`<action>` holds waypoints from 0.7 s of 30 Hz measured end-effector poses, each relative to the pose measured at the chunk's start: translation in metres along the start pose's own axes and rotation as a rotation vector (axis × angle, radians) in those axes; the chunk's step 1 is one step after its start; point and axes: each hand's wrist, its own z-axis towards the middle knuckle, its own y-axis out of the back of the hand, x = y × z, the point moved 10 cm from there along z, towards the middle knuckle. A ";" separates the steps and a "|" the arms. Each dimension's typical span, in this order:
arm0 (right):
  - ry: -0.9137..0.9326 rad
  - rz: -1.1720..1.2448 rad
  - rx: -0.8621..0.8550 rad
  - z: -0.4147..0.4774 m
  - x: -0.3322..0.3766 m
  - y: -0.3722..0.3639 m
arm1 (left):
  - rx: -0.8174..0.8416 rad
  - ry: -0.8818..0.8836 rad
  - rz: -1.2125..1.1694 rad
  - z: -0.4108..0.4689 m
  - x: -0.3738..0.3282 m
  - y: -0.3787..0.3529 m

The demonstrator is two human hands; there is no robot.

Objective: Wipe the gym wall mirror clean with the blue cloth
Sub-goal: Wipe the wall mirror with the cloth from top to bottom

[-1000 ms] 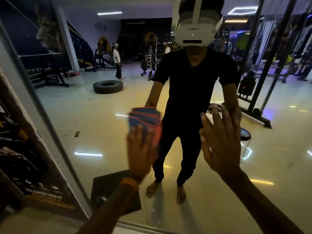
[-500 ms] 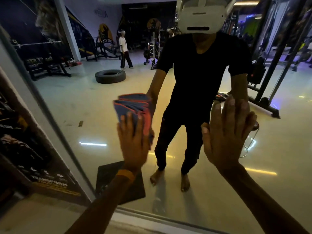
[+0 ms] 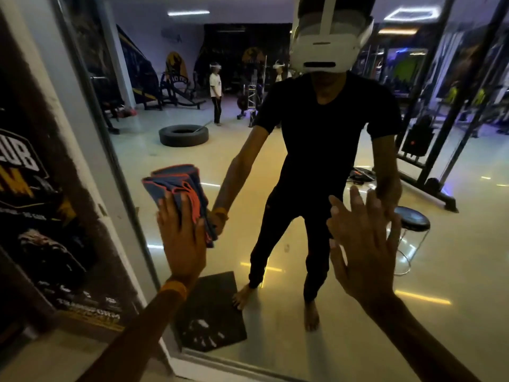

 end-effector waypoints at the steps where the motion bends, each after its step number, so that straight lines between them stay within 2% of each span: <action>1: -0.015 0.002 0.000 0.002 0.009 -0.003 | -0.009 0.027 -0.026 0.012 0.012 0.003; 4: -0.070 0.029 0.014 0.007 0.026 -0.013 | -0.057 0.069 -0.062 0.002 -0.020 -0.008; 8: -0.054 -0.009 0.017 0.016 0.047 -0.014 | 0.096 -0.338 0.054 -0.062 -0.101 -0.048; 10: -0.032 -0.040 0.017 0.025 0.054 -0.013 | 0.099 -0.391 0.044 -0.052 -0.093 -0.042; 13: -0.074 -0.010 -0.010 0.042 0.066 -0.010 | -0.004 -0.259 -0.010 0.008 -0.031 0.000; 17: -0.077 0.039 -0.019 0.082 0.092 -0.014 | -0.041 -0.077 -0.077 0.093 0.049 0.046; 20: -0.048 0.060 -0.041 0.116 0.115 -0.015 | -0.028 -0.051 -0.073 0.092 0.038 0.043; 21: -0.039 0.060 -0.055 0.126 0.121 -0.014 | -0.001 -0.110 -0.067 0.083 0.022 0.036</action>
